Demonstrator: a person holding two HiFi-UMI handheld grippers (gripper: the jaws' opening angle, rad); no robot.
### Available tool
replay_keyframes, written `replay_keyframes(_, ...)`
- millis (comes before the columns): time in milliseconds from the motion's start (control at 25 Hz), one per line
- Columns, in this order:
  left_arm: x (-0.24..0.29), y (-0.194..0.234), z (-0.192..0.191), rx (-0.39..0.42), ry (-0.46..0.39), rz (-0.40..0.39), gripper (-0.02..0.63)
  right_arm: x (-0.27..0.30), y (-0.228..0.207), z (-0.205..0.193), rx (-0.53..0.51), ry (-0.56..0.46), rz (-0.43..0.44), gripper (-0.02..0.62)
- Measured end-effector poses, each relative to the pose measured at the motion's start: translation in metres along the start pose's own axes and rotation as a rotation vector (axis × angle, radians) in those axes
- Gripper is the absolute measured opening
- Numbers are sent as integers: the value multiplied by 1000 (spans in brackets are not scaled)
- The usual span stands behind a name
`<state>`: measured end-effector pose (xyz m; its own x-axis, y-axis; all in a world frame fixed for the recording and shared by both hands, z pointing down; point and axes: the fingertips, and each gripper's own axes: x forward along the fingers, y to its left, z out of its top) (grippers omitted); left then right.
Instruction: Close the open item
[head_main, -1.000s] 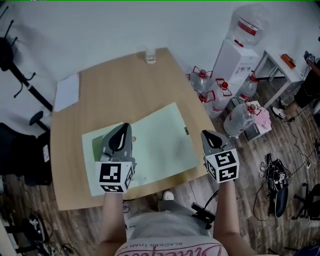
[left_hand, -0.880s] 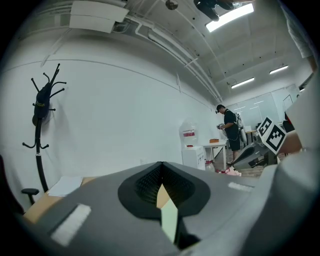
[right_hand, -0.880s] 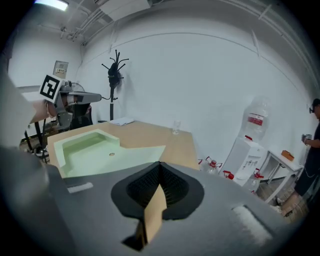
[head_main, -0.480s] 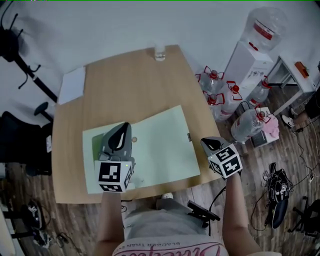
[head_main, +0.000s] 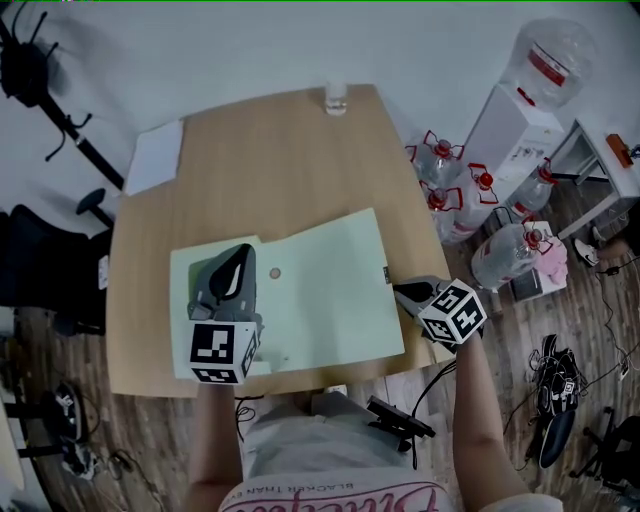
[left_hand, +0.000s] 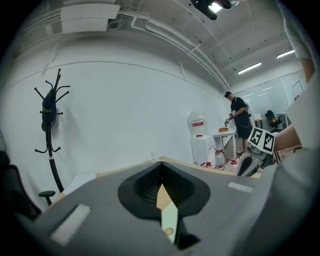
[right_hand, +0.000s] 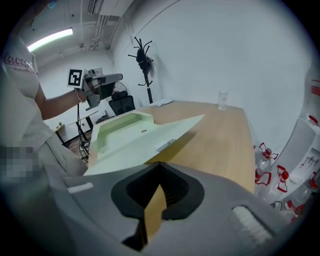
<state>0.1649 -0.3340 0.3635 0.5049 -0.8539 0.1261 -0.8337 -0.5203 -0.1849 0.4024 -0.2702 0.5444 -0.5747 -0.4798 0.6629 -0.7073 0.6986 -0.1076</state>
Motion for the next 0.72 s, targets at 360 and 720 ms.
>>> replay_keyframes(360,-10,1,-10,0,27,23,12,9,29,16,18,-87,177,2)
replay_keyframes(720,-20,10,-18,-1,50,37,14,15,55,35,32,-160,293,2)
